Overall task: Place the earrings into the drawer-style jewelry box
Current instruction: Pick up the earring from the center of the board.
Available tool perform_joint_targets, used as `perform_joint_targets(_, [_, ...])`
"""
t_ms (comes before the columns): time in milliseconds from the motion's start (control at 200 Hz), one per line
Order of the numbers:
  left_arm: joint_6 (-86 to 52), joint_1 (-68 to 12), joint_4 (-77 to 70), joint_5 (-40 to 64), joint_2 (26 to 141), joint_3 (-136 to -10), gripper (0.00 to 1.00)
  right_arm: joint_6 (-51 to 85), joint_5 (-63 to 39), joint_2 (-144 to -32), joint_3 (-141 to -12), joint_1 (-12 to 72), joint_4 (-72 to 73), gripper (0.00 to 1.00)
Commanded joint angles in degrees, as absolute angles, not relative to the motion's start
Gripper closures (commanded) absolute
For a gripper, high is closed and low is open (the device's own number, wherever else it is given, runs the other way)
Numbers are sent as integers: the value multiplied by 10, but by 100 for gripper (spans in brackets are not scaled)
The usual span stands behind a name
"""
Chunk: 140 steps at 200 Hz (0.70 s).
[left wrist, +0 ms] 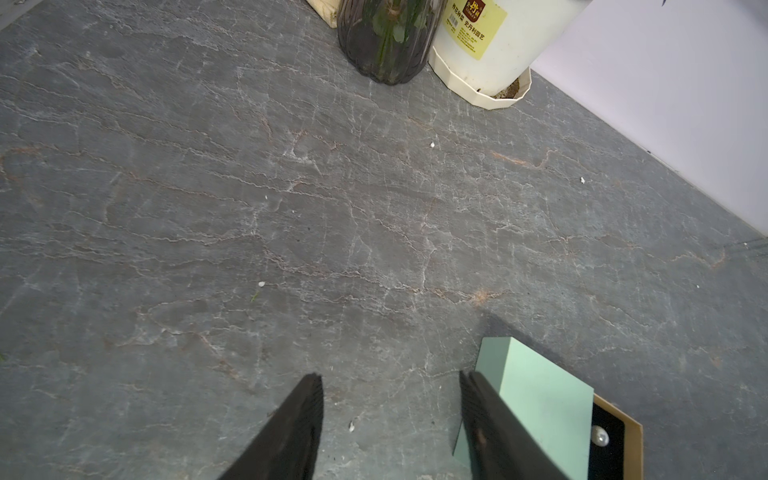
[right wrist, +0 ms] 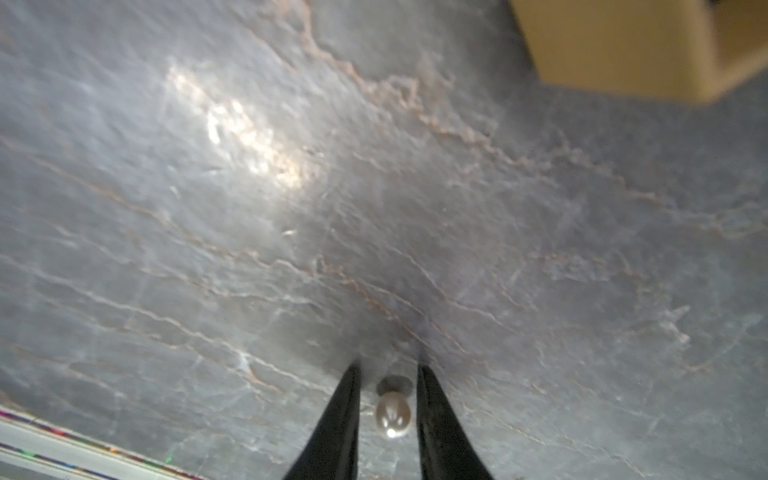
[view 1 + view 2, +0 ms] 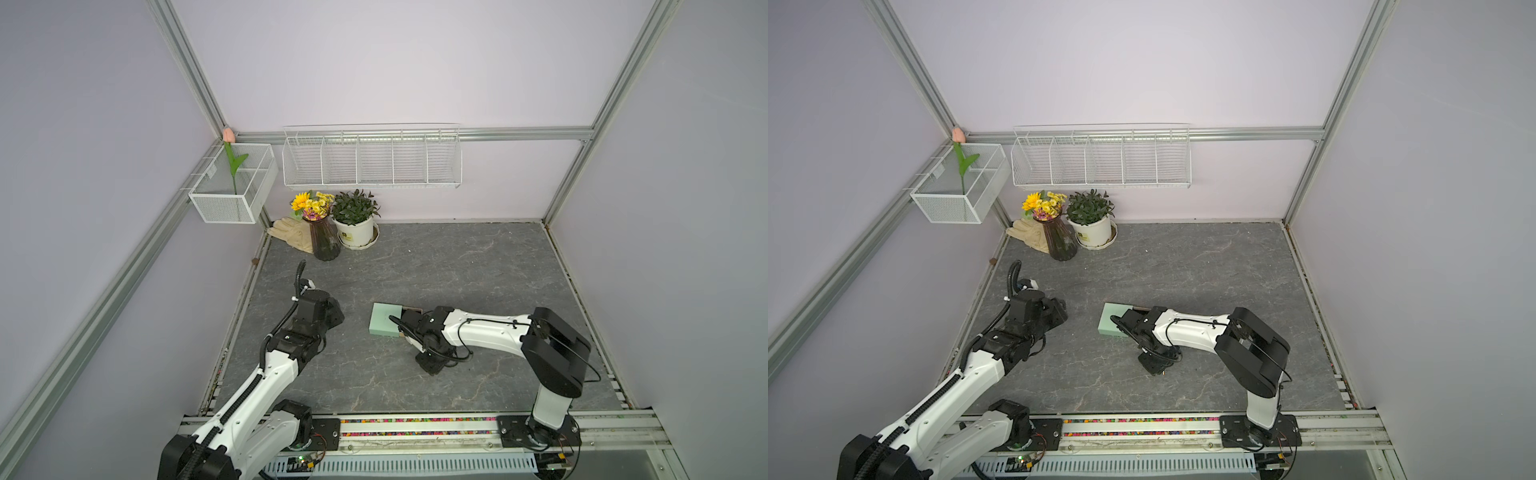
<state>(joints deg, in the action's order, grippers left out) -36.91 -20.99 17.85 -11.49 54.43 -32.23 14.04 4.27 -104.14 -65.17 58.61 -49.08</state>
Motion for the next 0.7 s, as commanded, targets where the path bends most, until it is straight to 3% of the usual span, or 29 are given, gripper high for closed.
perform_joint_targets(0, [-375, -207, 170, -113, 544, -318, 43, 154, 49, -1035, -629, 589, -514, 68])
perform_joint_targets(240, [-375, -207, 163, -108, 551, -317, 43, 164, 58, -1027, -622, 589, -519, 67])
perform_joint_targets(525, [-375, -207, 162, -109, 548, -315, 43, 165, 43, -1030, -623, 590, -509, 75])
perform_joint_targets(695, [-375, -207, 166, -111, 544, -314, 43, 165, 41, -1039, -633, 590, -506, 71])
